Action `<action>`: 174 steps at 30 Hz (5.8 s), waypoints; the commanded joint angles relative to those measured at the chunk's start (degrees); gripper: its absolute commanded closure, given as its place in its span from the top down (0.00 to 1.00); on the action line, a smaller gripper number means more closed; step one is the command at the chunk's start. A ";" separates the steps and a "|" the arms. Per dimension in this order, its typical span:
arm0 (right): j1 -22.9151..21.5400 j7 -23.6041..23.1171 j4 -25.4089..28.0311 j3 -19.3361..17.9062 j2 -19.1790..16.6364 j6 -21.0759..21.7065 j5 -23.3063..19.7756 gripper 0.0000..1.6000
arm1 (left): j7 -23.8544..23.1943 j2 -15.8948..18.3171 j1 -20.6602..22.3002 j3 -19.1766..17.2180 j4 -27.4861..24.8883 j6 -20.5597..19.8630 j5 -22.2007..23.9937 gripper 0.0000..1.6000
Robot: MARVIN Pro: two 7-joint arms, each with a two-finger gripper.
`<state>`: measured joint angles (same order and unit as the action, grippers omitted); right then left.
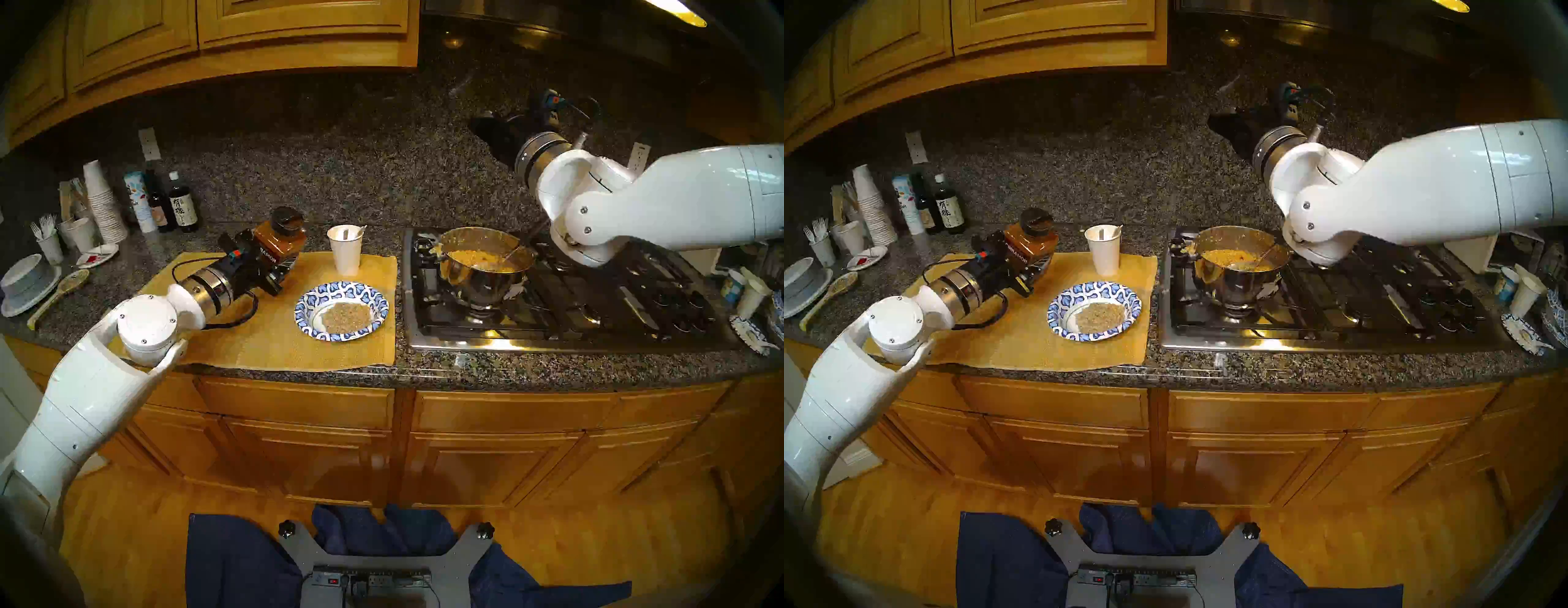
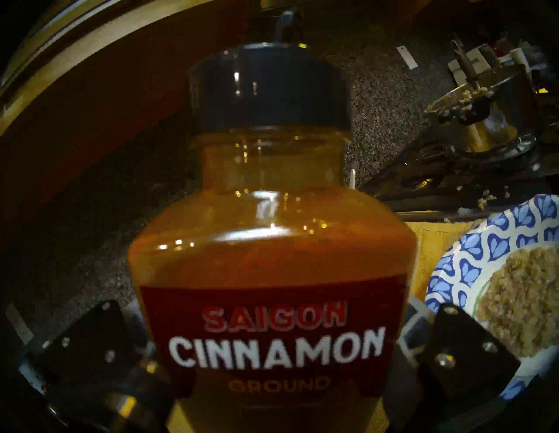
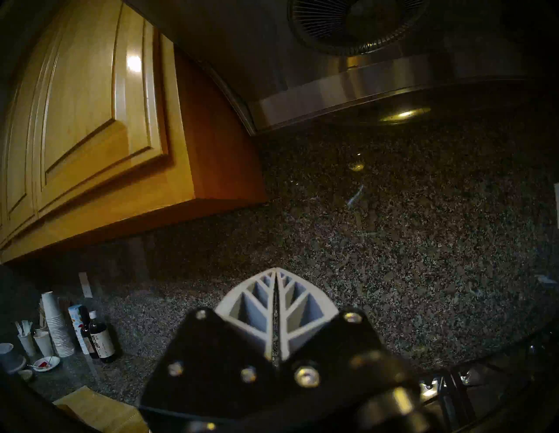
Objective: Scoop oatmeal into bowl, add cinnamon, and put a spoon inside bowl
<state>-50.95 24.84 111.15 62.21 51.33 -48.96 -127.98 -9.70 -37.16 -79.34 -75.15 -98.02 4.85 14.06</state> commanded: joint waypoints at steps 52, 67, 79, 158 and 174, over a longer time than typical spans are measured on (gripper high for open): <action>-1.37 0.27 0.19 -0.93 -1.12 -2.67 0.50 0.00 | 5.81 3.17 9.40 5.36 -0.05 11.64 -47.73 0.00; -0.90 0.21 0.10 -0.81 -1.36 -3.00 0.43 0.00 | 4.87 3.22 13.82 6.77 2.53 16.77 -57.66 0.00; -0.67 0.13 0.11 -0.64 -1.66 -3.22 0.44 0.00 | 4.90 1.49 17.47 6.63 3.38 19.52 -64.38 0.00; -0.54 -1.57 -0.72 -0.58 -1.22 -3.76 0.24 0.00 | -4.98 -7.61 5.66 -5.60 -1.44 8.58 -35.49 0.00; -0.45 -1.70 -1.15 -0.70 -0.24 -3.82 -0.22 0.00 | -7.62 -12.24 2.01 -10.64 -1.50 1.68 -15.89 0.00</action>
<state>-49.77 23.12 111.08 62.93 51.08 -52.41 -128.09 -17.80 -46.99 -79.56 -81.79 -98.23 7.59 -8.48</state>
